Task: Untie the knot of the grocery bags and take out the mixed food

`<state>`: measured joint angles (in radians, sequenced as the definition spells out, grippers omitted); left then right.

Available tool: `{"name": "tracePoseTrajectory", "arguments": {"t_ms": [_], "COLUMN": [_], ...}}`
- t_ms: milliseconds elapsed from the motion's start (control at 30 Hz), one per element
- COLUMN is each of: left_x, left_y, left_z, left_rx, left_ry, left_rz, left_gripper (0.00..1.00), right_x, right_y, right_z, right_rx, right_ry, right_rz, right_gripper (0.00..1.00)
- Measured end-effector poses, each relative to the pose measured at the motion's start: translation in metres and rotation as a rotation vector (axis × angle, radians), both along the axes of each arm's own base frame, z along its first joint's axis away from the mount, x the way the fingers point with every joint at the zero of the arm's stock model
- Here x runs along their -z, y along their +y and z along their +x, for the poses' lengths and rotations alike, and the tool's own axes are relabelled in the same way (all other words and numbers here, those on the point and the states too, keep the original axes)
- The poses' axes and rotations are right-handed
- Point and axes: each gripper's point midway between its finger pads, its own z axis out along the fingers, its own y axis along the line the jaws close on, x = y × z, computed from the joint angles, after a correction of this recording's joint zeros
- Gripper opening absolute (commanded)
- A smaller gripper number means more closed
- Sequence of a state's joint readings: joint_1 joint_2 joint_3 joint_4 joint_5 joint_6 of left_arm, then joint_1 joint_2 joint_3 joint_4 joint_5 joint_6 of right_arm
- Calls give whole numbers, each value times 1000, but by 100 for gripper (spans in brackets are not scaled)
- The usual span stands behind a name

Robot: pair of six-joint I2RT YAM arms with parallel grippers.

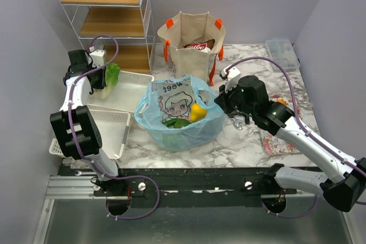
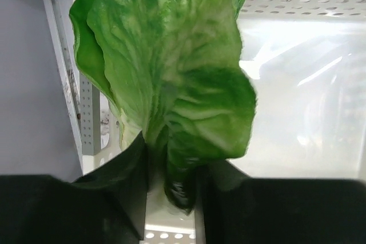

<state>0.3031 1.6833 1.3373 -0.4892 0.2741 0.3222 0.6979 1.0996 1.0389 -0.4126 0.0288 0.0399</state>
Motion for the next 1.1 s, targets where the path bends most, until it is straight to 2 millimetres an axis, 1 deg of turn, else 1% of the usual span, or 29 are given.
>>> {"name": "tracePoseTrajectory", "arguments": {"t_ms": [33,67,167,233,267,300,333,433,500,567,600,633,667,700,767,800,833,867,900,933,1000,1100], "left_x": [0,2,9,15,18,19,18,9,-17,-50,-63,-84,-96,-112,-135,-142,-149,-152,-153,-149,-138,-109], "left_y": [1,4,7,9,9,9,8,-2,-15,-36,-45,-62,-73,-90,-129,-143,-163,-181,-195,-212,-230,-247], "left_z": [0,-2,-8,-12,-13,-15,-17,-21,-25,-33,-37,-43,-47,-55,-75,-83,-92,-99,-105,-111,-118,-118], "left_rx": [-3,-10,-27,-38,-39,-41,-39,-15,23,86,116,176,212,268,393,440,500,553,588,633,680,697], "left_ry": [2,13,49,80,93,101,108,94,36,-37,-64,-110,-138,-173,-219,-230,-240,-244,-238,-222,-185,-114], "left_rz": [5,17,29,32,31,28,23,-17,-42,-74,-88,-109,-124,-146,-194,-212,-229,-245,-258,-274,-290,-258], "left_gripper": [44,52,66,70,73,91,98,99,99,99,98,98,99,98,99,99,99,99,99,98,99,99], "right_x": [0,0,0,1,1,1,1,1,1,2,3,4,4,3,3,3,3,3,3,3,3,3], "right_y": [0,0,0,0,0,0,0,1,2,2,2,3,3,4,5,6,7,8,9,10,12,14], "right_z": [0,0,0,0,0,0,1,2,2,3,3,4,4,5,5,5,4,3,2,1,-1,-3], "right_rx": [-1,-2,-2,-2,-2,-2,-2,-3,-4,-4,-5,-5,-5,-6,-7,-11,-18,-24,-31,-38,-53,-80], "right_ry": [0,-1,-2,-1,-1,1,1,0,0,4,6,7,8,8,8,9,11,14,16,18,22,19], "right_rz": [-1,-2,-3,-4,-5,-6,-6,-6,-8,-11,-13,-14,-14,-14,-13,-12,-9,-6,-3,-1,3,0], "right_gripper": [1,1,1,1,1,1,1,1,1,1,1,1,1,1,1,1,1,1,1,1,1,1]}}
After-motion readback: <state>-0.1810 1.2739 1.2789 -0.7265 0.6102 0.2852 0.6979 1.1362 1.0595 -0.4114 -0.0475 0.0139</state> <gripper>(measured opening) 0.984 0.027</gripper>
